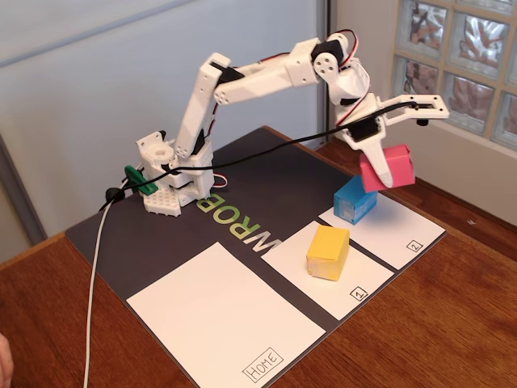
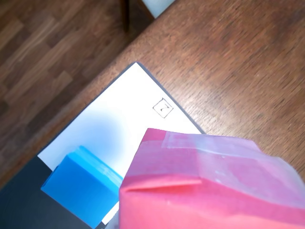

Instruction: Move box red to zone 2

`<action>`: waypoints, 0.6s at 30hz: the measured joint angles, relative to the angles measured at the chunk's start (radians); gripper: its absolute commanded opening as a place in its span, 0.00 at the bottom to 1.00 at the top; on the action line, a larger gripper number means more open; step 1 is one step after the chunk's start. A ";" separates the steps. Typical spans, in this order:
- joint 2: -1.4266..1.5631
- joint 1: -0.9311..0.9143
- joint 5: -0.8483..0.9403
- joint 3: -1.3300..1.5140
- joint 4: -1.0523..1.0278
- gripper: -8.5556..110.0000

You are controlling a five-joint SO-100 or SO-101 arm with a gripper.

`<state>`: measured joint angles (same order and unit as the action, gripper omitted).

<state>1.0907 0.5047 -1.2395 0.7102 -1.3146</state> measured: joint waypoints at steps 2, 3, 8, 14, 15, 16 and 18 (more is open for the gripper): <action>-0.011 0.000 0.000 -0.012 -0.003 0.07; -0.018 0.000 0.000 -0.017 -0.003 0.07; -0.075 0.021 0.005 -0.044 -0.003 0.07; -0.273 0.052 0.014 -0.206 -0.003 0.07; -0.298 0.054 0.014 -0.224 -0.003 0.07; -0.316 0.054 0.014 -0.233 -0.003 0.07; -0.345 0.054 0.008 -0.244 -0.003 0.07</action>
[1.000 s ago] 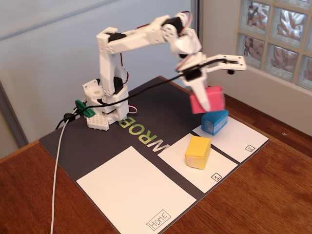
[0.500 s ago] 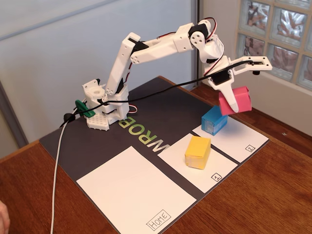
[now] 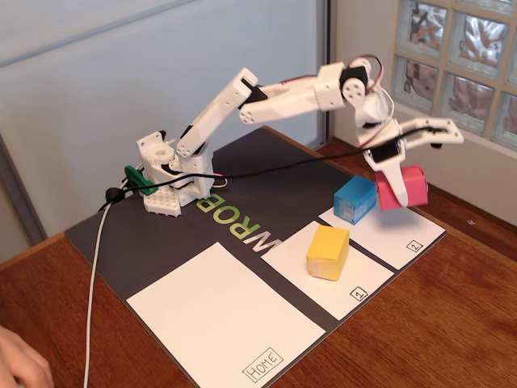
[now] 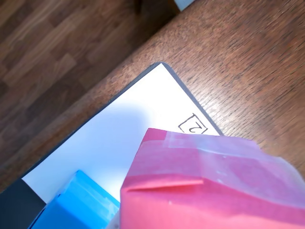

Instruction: Move box red to zone 2

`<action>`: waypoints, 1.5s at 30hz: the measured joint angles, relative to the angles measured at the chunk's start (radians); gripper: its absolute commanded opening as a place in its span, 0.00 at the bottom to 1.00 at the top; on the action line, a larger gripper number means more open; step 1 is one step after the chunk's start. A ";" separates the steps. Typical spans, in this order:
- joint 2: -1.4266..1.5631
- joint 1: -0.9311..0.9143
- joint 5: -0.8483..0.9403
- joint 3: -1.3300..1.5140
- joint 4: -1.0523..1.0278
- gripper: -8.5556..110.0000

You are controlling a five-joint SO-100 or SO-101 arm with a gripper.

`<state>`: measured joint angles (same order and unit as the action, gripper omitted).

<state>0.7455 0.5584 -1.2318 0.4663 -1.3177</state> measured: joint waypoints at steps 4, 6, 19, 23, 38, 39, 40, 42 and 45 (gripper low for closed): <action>-0.040 0.003 -0.021 -0.005 -0.002 0.07; -0.069 0.011 -0.037 -0.020 -0.002 0.07; -0.206 0.071 -0.081 -0.115 -0.015 0.07; -0.216 0.077 -0.103 -0.115 -0.023 0.07; -0.331 0.060 -0.295 -0.264 -0.025 0.07; -0.337 0.055 -0.301 -0.273 -0.025 0.07; -0.342 0.052 -0.307 -0.279 -0.025 0.07; -0.345 0.049 -0.318 -0.281 -0.025 0.07; -0.347 0.049 -0.327 -0.282 -0.029 0.07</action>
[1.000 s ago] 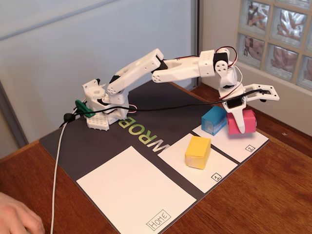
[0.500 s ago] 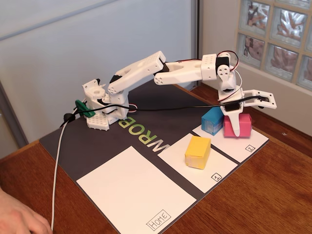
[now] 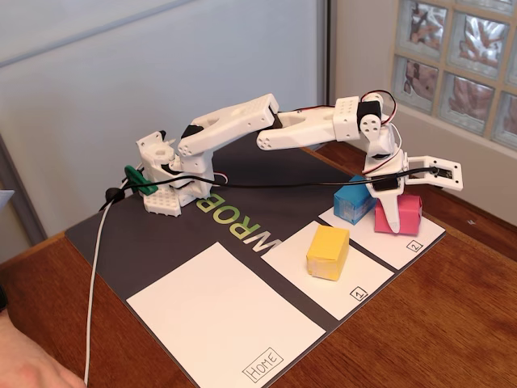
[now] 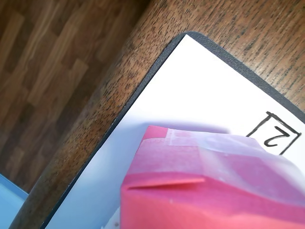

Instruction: Move box red to zone 2

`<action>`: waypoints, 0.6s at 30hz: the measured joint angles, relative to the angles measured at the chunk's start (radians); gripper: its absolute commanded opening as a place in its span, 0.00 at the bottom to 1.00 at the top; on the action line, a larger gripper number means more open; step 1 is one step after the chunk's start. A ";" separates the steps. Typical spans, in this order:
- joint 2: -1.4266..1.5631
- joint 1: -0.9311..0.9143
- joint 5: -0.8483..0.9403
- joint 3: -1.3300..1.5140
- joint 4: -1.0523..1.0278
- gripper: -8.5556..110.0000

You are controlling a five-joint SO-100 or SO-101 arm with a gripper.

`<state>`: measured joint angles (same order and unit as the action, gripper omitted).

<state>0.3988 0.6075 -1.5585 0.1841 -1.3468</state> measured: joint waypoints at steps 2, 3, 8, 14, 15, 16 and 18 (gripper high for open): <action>0.000 0.000 -0.005 0.000 -0.006 0.07; 0.000 0.000 -0.009 0.000 -0.012 0.07; 0.000 -0.002 -0.040 -0.006 -0.034 0.07; -0.009 -0.002 -0.063 -0.018 -0.041 0.07; -0.009 -0.002 -0.066 -0.018 -0.046 0.07; -0.009 -0.002 -0.069 -0.018 -0.048 0.07; -0.015 -0.002 -0.083 -0.021 -0.061 0.07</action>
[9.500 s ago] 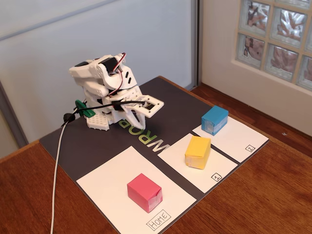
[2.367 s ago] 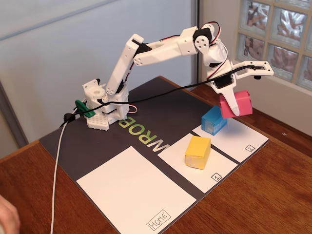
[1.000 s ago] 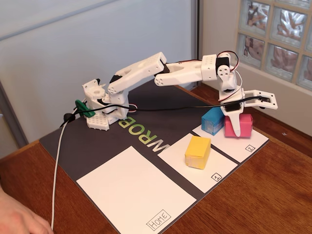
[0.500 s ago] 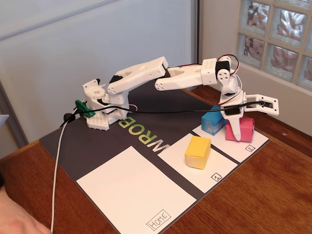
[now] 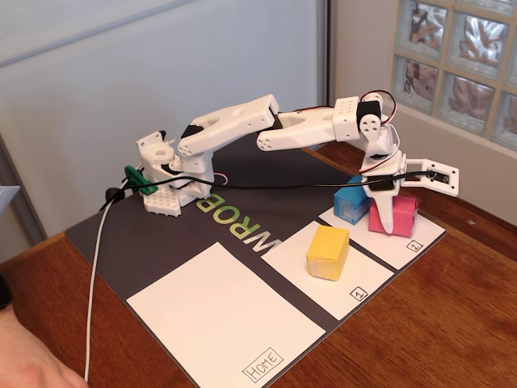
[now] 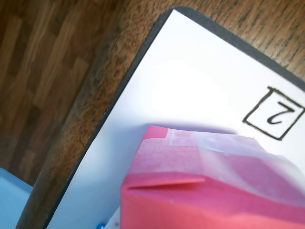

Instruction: Move box red to zone 2

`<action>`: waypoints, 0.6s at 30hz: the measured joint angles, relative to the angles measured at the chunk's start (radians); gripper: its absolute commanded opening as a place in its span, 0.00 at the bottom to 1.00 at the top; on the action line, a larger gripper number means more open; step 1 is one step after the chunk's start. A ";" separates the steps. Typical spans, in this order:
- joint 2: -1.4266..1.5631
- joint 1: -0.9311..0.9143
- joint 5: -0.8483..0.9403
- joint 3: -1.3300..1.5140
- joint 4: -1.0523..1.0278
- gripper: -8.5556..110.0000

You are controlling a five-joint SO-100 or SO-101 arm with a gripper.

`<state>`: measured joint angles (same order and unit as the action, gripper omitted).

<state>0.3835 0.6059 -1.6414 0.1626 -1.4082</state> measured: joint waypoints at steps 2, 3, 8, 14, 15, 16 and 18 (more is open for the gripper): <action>-0.002 0.000 -0.011 -0.009 -0.012 0.07; -0.002 0.000 -0.017 -0.011 -0.014 0.07; -0.002 0.006 -0.060 -0.017 -0.025 0.07; -0.003 0.008 -0.123 -0.023 -0.048 0.07; -0.003 0.008 -0.129 -0.023 -0.049 0.07; -0.003 0.008 -0.135 -0.023 -0.054 0.07; -0.003 0.008 -0.144 -0.023 -0.061 0.07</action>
<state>0.3804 0.6136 -1.7856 0.1396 -1.4696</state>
